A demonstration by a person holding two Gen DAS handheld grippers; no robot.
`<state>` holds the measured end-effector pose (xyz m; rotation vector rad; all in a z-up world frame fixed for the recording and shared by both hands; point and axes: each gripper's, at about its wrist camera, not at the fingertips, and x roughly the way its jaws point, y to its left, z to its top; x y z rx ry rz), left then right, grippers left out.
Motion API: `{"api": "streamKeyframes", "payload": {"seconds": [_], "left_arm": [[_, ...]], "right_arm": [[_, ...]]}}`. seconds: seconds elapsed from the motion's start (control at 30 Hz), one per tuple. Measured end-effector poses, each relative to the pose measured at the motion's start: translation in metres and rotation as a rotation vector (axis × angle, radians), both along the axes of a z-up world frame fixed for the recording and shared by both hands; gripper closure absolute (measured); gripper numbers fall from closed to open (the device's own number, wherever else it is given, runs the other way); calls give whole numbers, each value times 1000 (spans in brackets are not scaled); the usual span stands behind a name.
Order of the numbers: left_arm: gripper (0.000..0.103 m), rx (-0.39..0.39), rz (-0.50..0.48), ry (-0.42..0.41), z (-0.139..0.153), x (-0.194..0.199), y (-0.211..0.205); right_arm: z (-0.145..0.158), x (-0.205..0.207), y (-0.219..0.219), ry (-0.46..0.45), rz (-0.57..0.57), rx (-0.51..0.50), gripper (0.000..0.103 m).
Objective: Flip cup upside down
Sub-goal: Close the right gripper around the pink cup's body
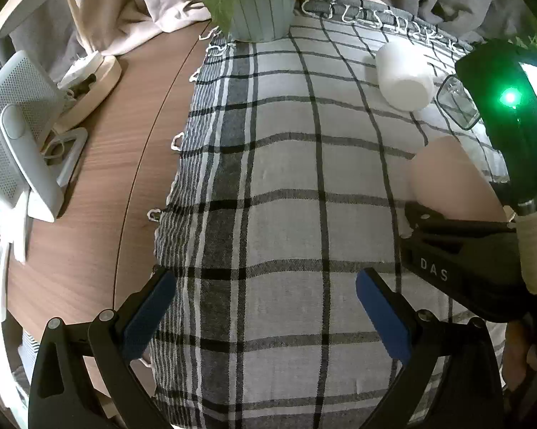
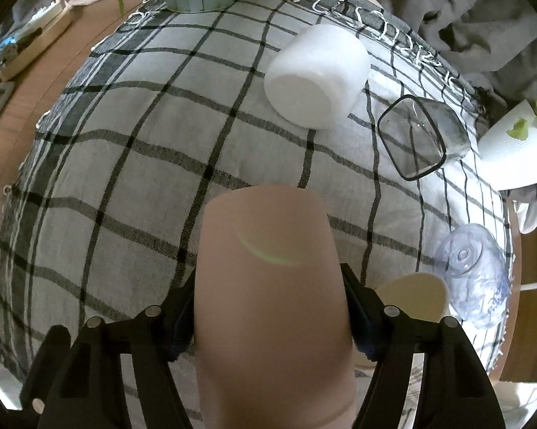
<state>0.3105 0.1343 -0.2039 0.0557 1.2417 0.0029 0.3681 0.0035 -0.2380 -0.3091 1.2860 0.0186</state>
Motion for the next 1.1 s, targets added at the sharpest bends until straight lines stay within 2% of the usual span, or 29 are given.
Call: {"api": "streamKeyframes", "payload": {"seconds": [0.37, 0.73, 0.9, 1.1], "left_arm": [[0, -25, 2, -21, 11, -2, 16], [0, -26, 25, -71, 32, -2, 48], [0, 8, 24, -89, 37, -8, 63], [0, 31, 9, -68, 31, -16, 69]], "right_arm": [[21, -9, 0, -37, -74, 82, 33], [64, -28, 9, -128, -125, 177, 33], [63, -43, 21, -110, -137, 252, 33], [46, -54, 31, -63, -154, 335, 33]]}}
